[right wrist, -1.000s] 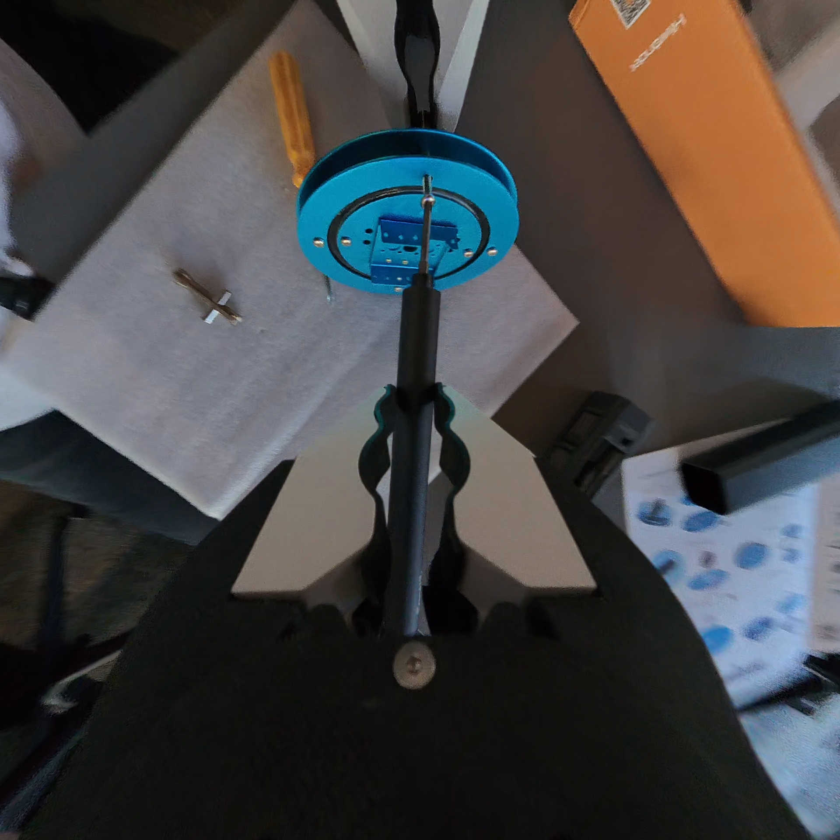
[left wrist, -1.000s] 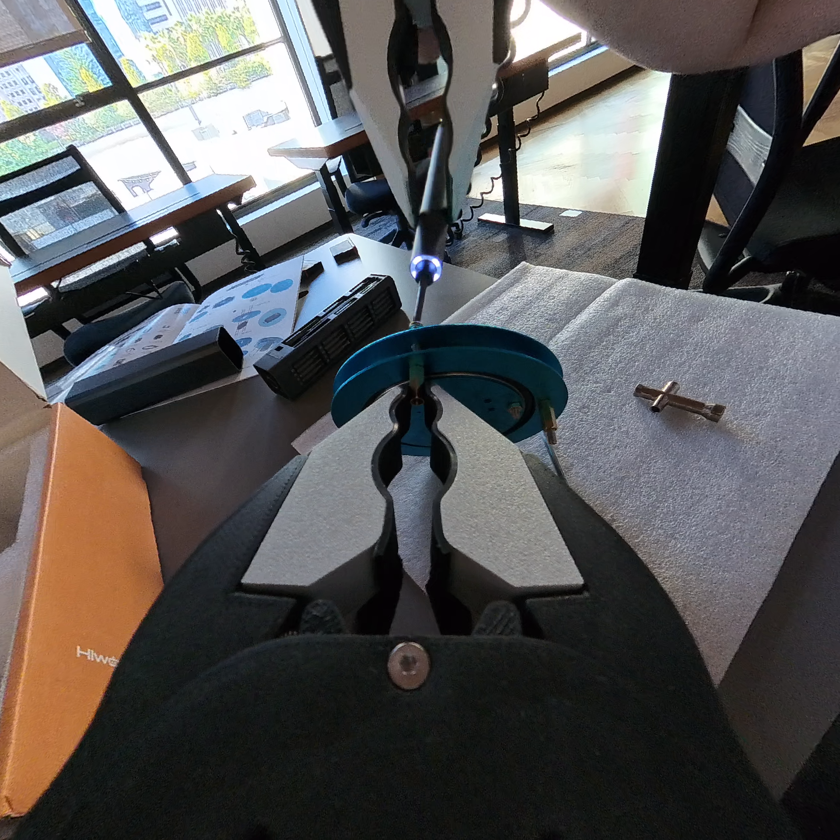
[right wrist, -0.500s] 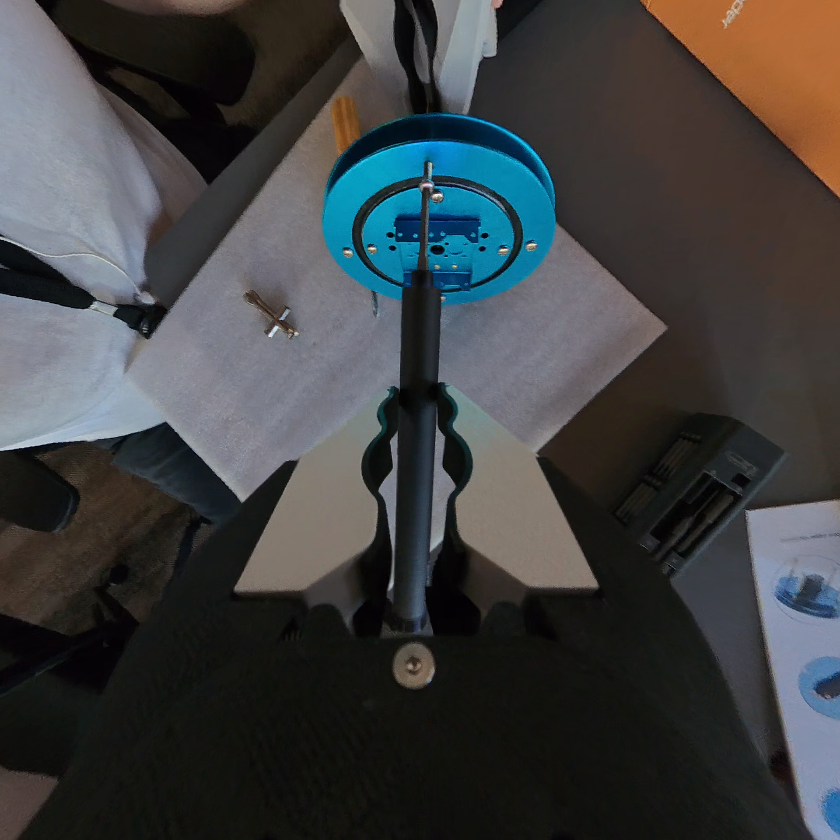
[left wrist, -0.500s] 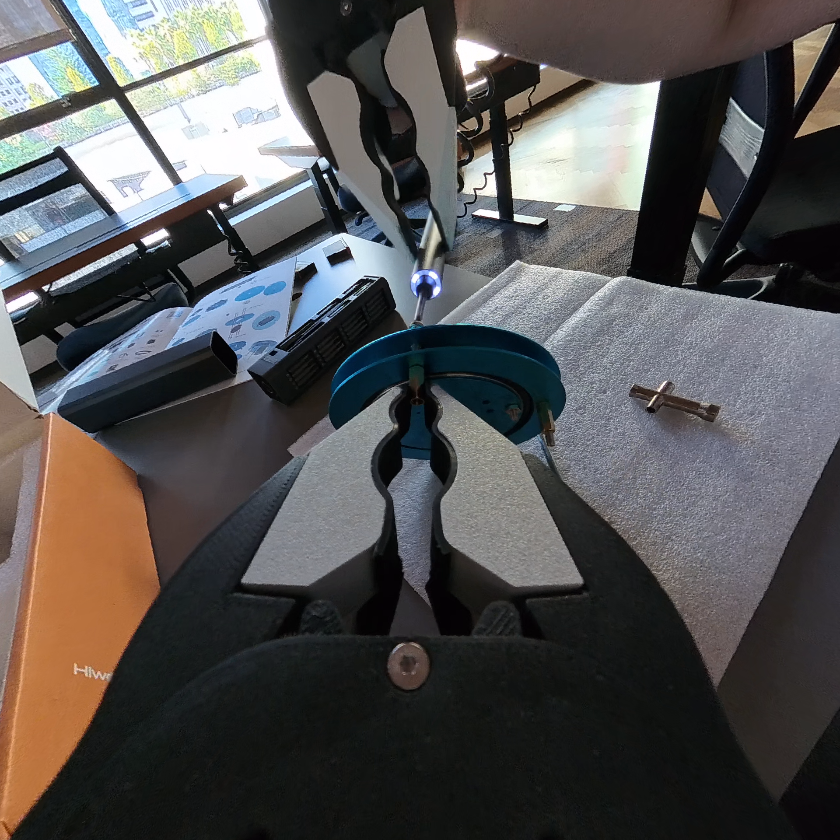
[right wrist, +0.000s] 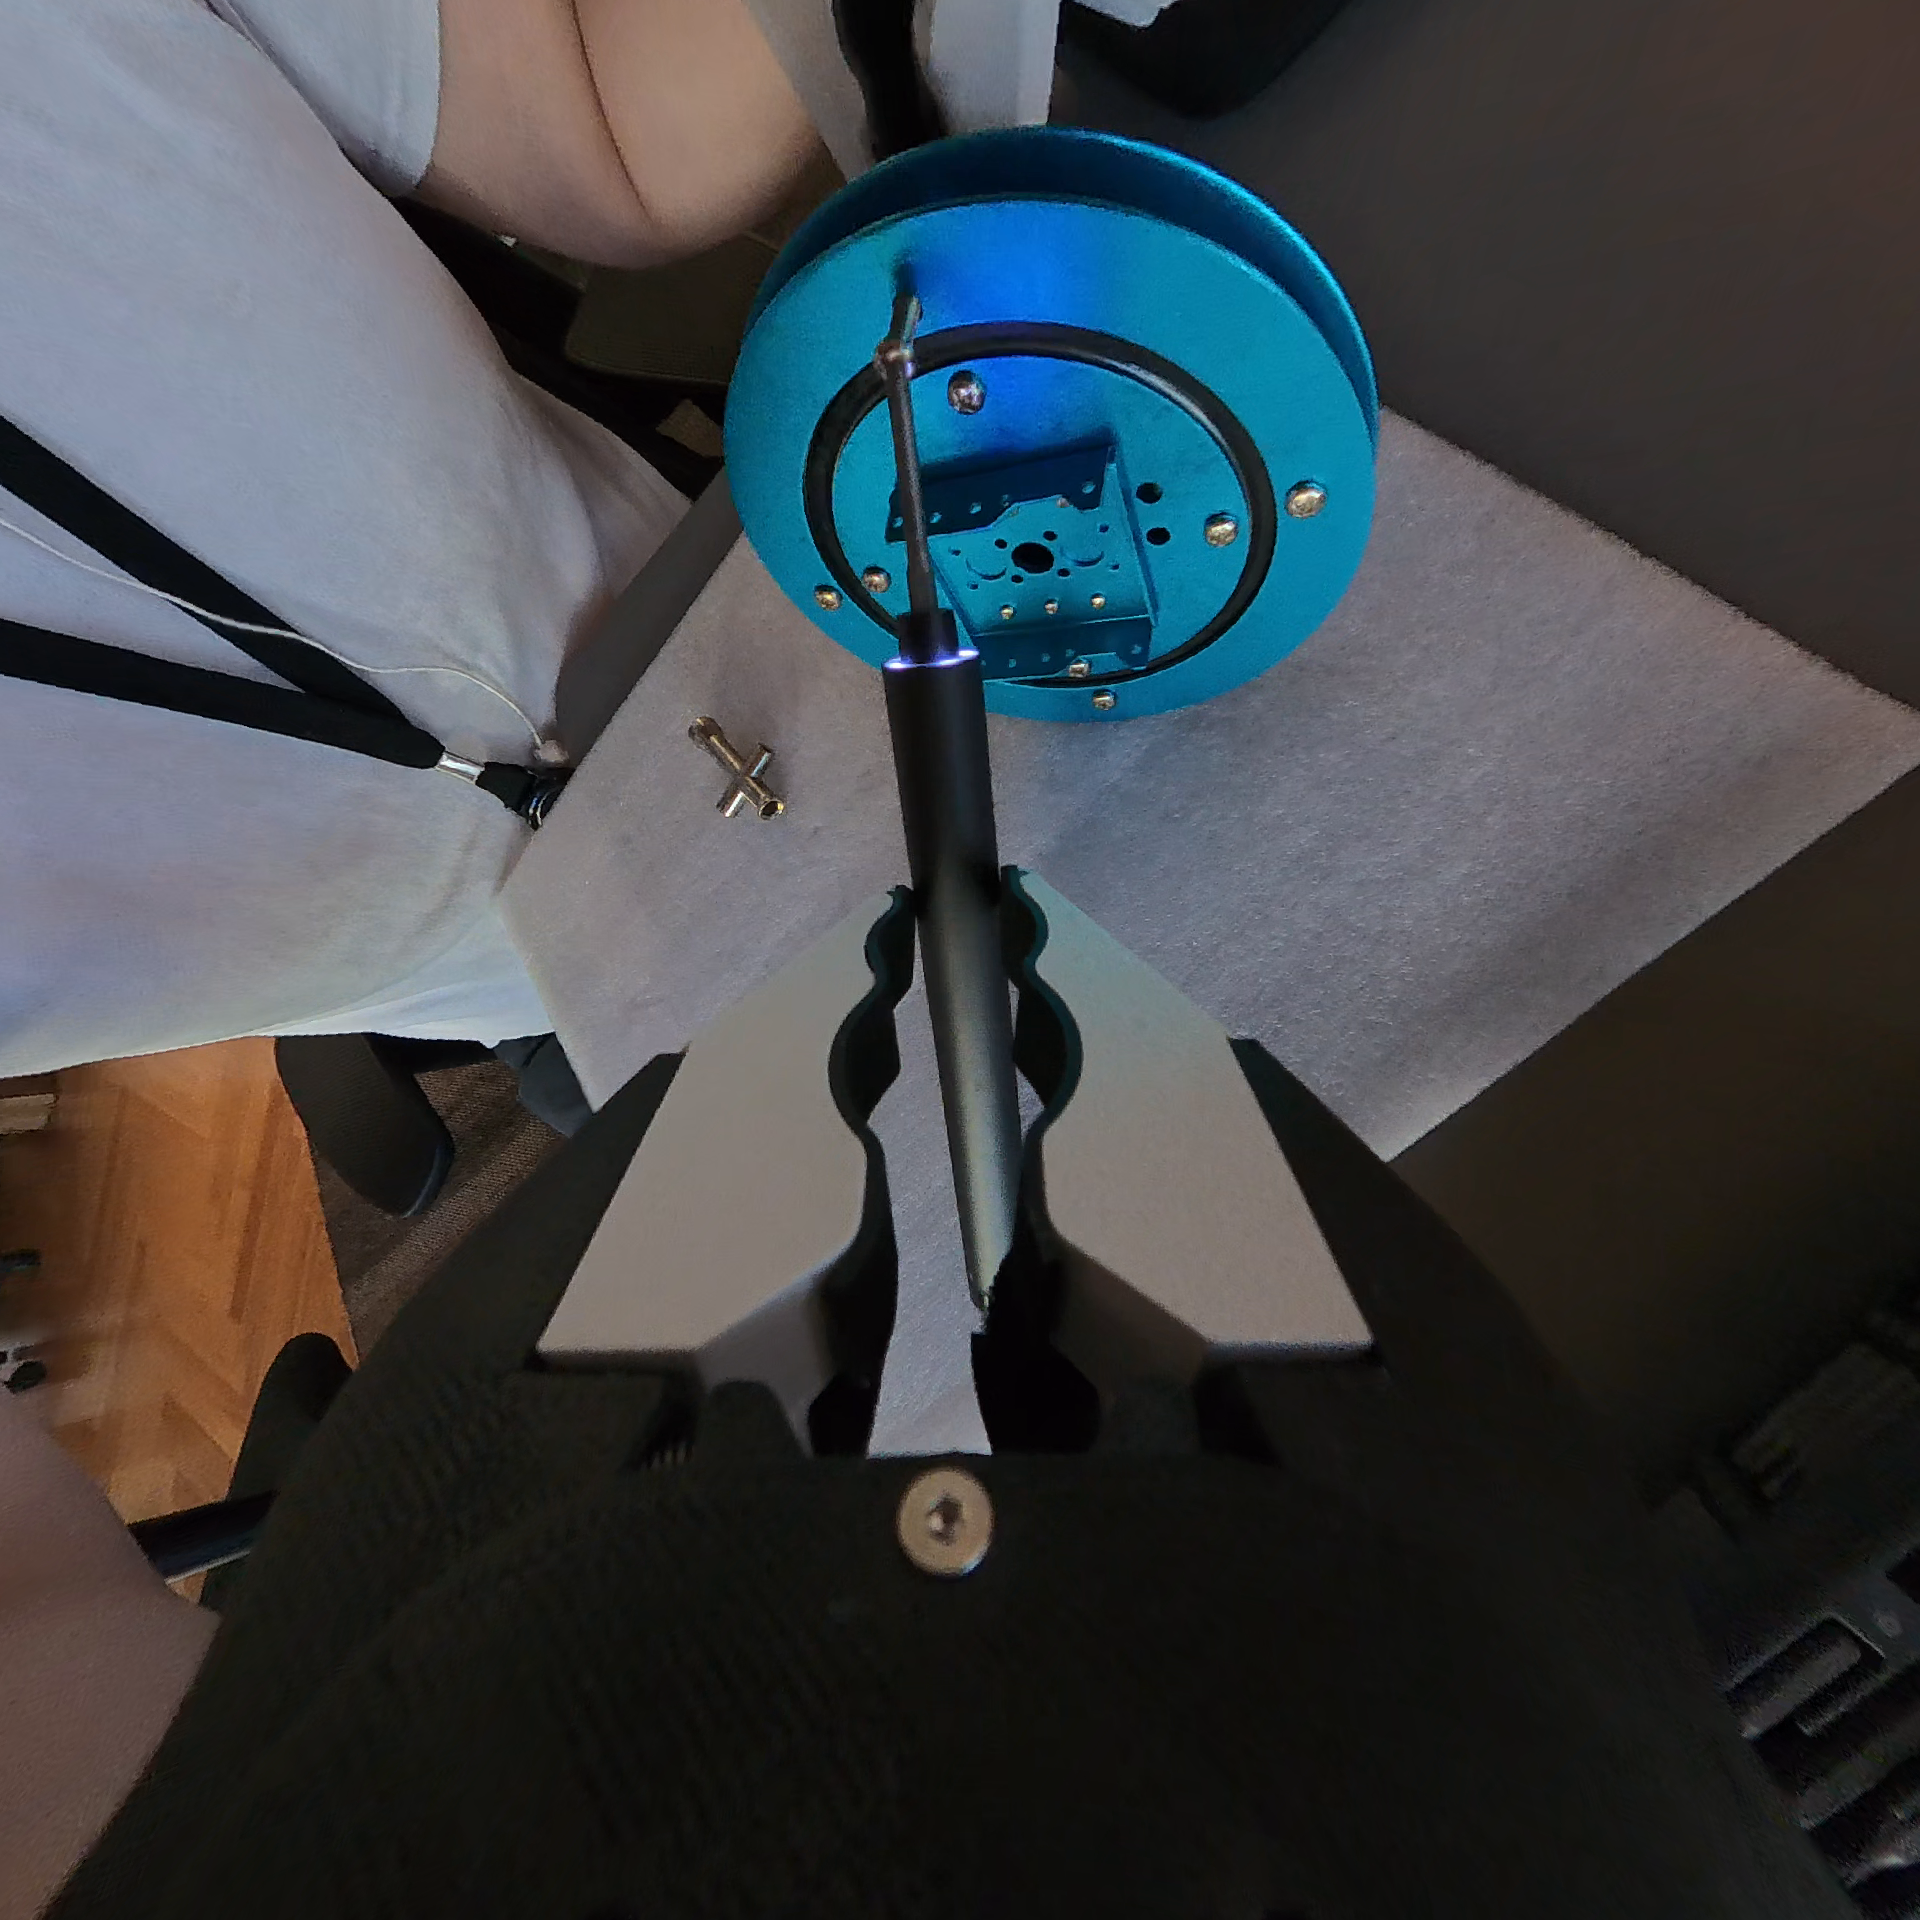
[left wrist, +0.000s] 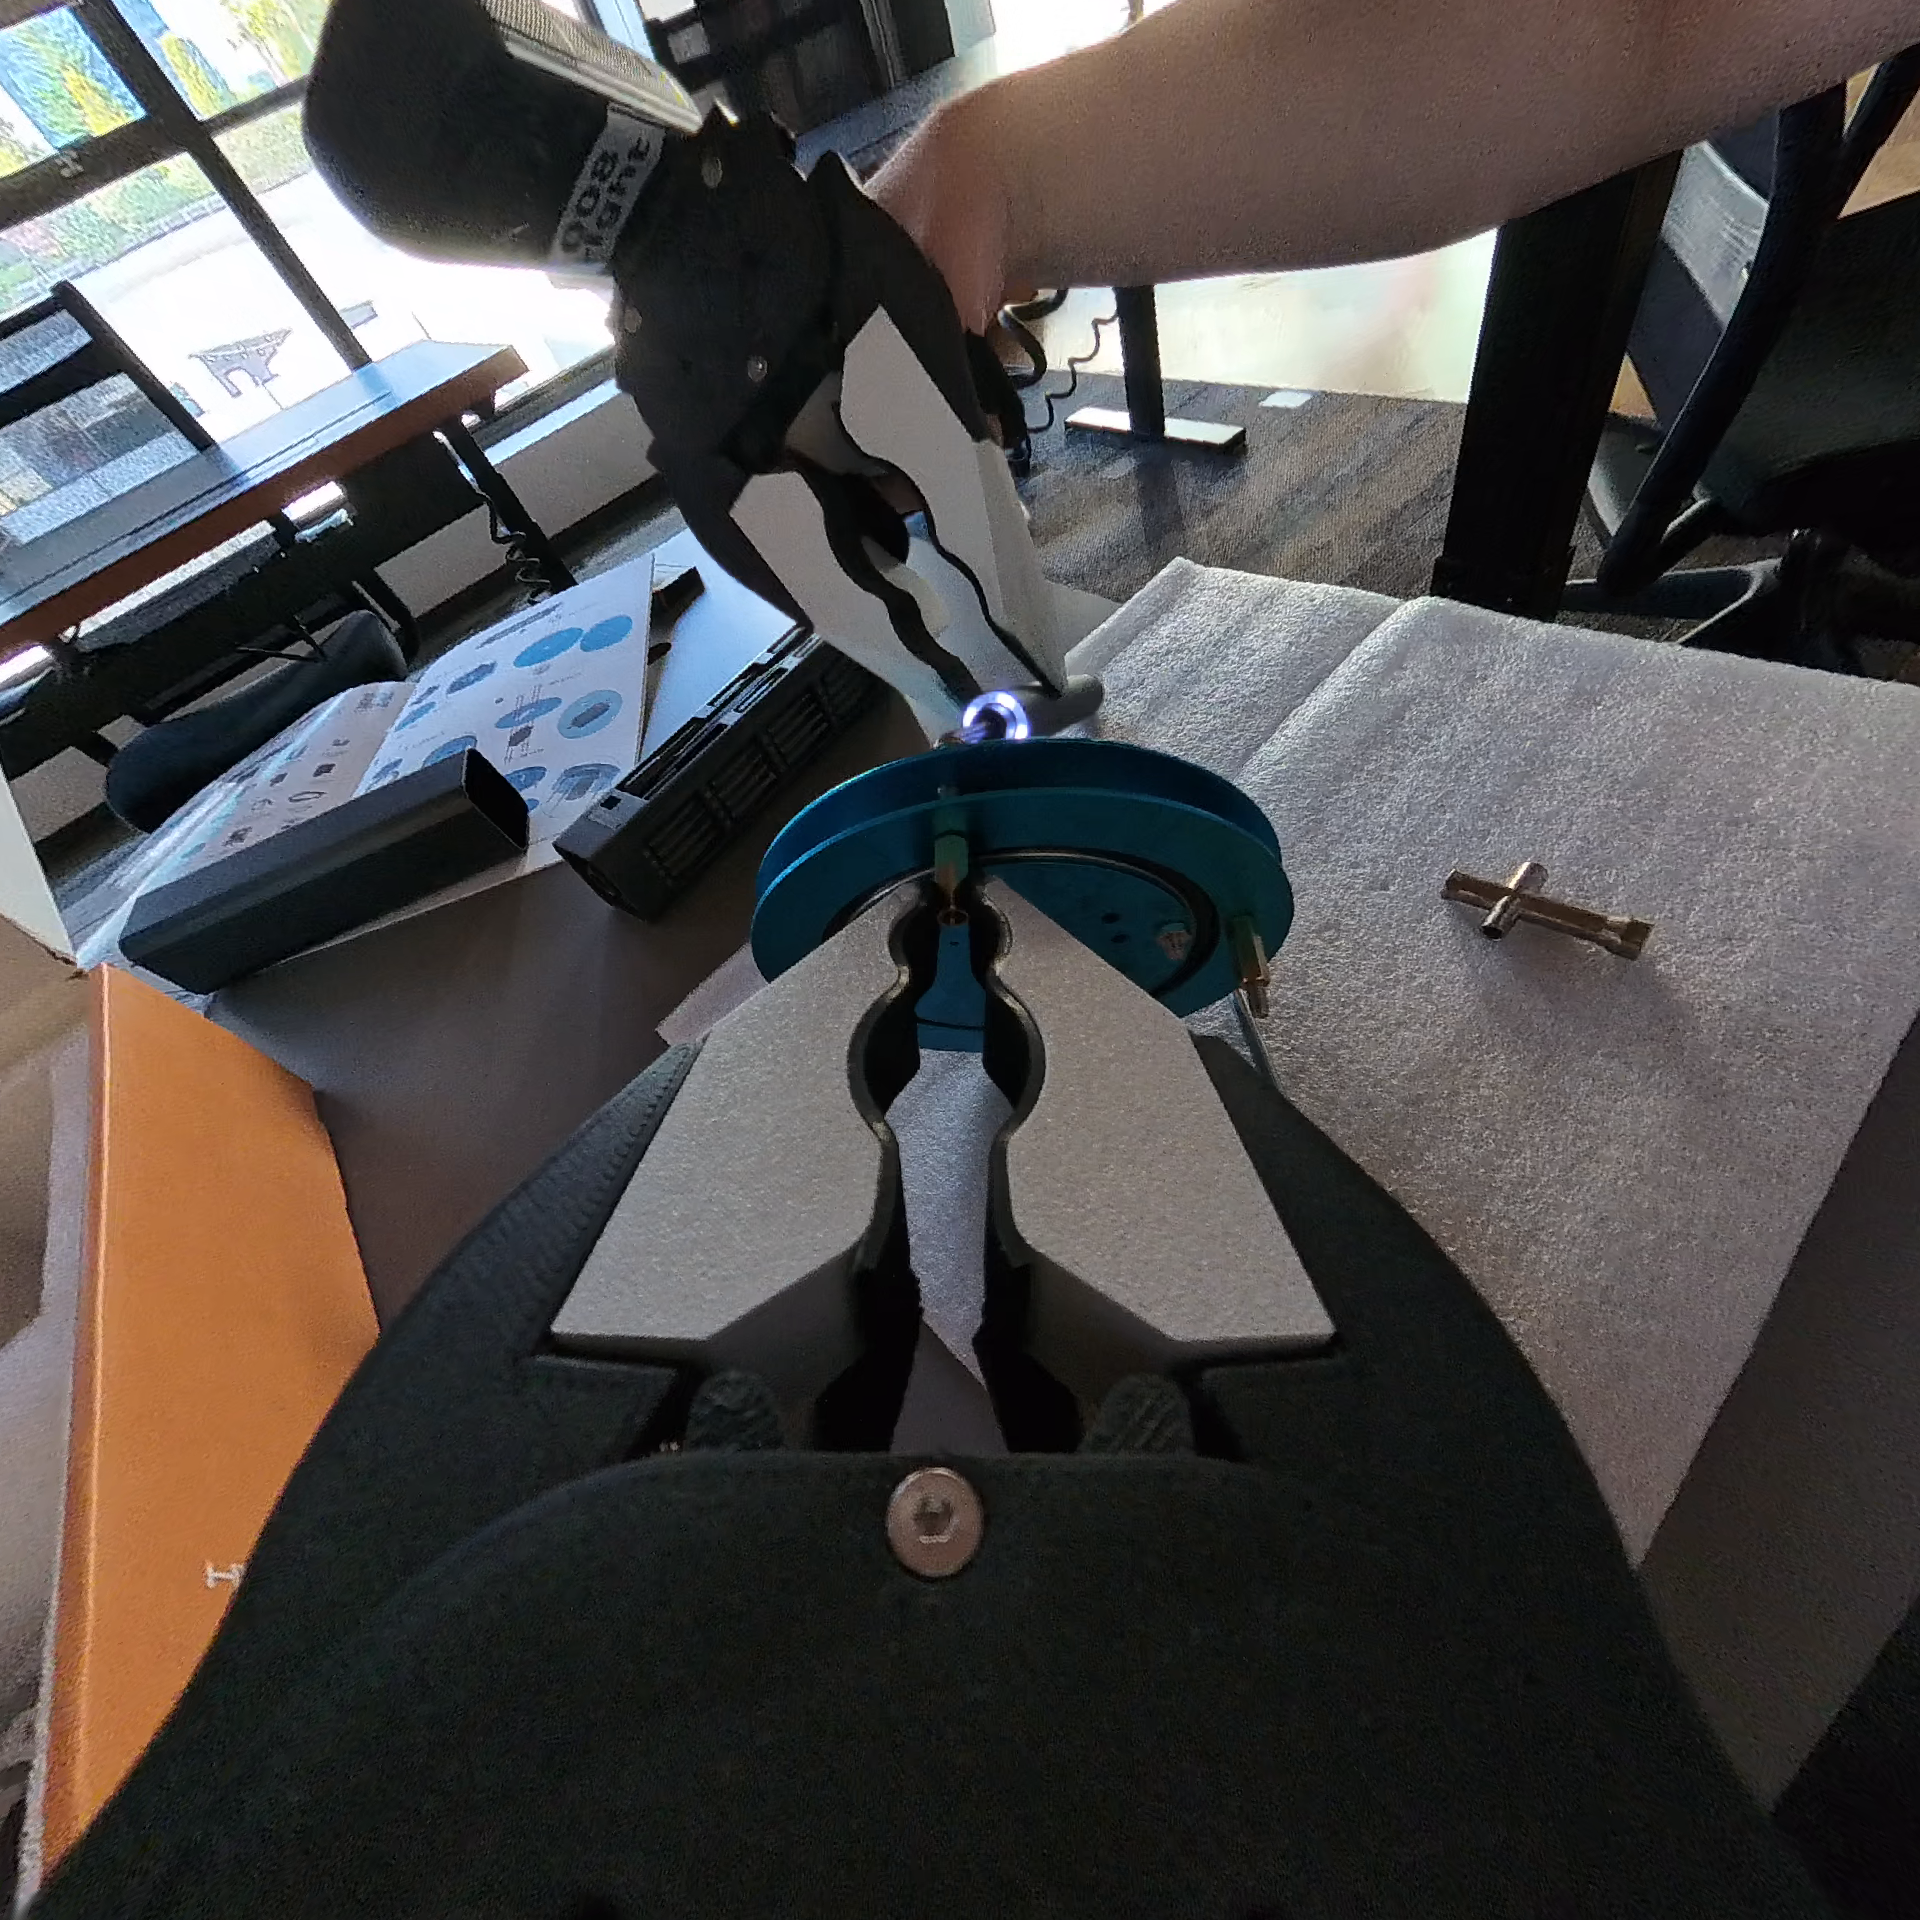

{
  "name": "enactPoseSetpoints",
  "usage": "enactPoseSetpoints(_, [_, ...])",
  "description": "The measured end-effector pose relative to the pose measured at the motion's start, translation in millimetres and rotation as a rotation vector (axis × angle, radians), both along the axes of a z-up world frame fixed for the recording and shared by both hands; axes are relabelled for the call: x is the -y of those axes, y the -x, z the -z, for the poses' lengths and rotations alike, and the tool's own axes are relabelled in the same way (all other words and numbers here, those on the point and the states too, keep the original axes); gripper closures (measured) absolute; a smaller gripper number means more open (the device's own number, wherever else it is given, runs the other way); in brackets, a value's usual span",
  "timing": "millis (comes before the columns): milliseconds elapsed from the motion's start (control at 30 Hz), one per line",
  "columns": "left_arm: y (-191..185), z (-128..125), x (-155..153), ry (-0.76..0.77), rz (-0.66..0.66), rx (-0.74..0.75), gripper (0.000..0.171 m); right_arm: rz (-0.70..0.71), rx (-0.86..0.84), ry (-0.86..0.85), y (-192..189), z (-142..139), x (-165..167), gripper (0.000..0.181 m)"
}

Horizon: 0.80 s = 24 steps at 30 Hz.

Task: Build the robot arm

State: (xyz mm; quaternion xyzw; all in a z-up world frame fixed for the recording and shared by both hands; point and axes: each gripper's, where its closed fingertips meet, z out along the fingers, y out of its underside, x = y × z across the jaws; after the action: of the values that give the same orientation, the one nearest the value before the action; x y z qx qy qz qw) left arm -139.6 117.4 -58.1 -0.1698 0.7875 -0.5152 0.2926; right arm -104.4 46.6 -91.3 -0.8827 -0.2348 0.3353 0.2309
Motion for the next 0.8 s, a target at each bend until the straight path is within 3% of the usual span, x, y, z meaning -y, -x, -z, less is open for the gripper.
enactPoseSetpoints(567, [-0.7, 0.4, -0.1, -0.012, -0.011, 0.001, 0.168, 0.098, 0.261, -0.289, -0.3, -0.9, -0.4, 0.160])
enactPoseSetpoints(800, [-0.3, 0.3, 0.8, -0.013, -0.014, 0.003, 0.168, 0.129, 0.347, -0.320, -2.0, 0.6, -1.0, 0.157])
